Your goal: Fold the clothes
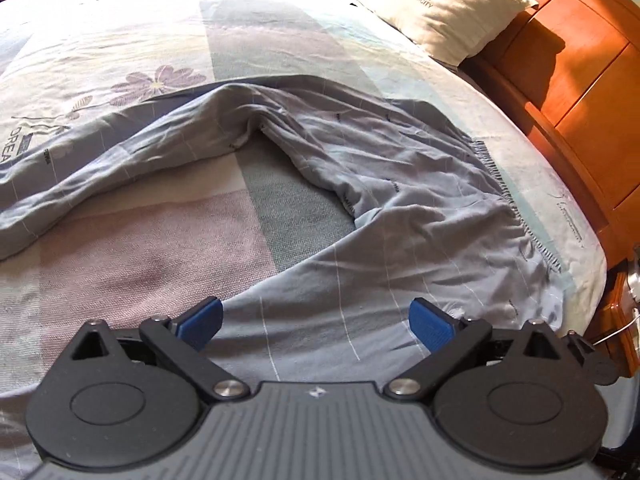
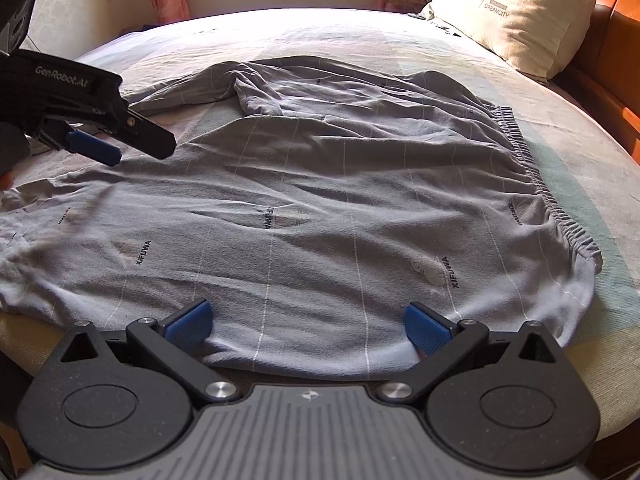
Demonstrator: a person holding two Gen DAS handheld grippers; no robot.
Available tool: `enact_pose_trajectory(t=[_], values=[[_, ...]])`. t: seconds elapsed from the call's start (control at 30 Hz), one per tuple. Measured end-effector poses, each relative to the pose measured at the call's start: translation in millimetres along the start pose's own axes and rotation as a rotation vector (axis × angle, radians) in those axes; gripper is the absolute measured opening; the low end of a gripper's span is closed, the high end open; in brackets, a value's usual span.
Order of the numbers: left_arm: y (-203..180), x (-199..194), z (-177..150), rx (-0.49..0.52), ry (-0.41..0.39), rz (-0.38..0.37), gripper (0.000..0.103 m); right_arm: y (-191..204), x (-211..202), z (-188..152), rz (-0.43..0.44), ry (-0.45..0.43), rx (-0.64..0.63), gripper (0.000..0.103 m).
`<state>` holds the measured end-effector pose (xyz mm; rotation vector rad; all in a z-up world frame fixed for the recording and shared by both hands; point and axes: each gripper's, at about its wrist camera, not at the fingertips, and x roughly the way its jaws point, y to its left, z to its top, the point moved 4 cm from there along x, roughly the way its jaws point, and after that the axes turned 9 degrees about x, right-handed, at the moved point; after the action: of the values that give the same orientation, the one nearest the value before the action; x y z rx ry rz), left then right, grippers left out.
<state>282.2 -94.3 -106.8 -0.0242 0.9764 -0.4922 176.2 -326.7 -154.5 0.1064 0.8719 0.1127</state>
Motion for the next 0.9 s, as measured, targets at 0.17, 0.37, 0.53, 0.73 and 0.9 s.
enact_pose_trajectory(t=[0.17, 0.37, 0.53, 0.73, 0.9], values=[[27, -43, 6, -0.012, -0.008, -0.003, 0.099, 1, 0, 1, -0.008, 0.006, 0.002, 0.103], [97, -127, 19, 0.01, -0.033, 0.163, 0.099, 2, 1, 3, -0.021, 0.02, 0.007, 0.103], [178, -201, 7, -0.141, -0.075, 0.249, 0.099, 3, 1, 4, -0.033, 0.033, 0.011, 0.103], [240, -212, -49, -0.439, -0.115, 0.11, 0.099, 10, 4, 11, -0.078, 0.069, 0.019, 0.103], [260, -173, -85, -0.602, -0.162, -0.039, 0.099, 19, 8, 16, -0.114, 0.083, 0.01, 0.103]])
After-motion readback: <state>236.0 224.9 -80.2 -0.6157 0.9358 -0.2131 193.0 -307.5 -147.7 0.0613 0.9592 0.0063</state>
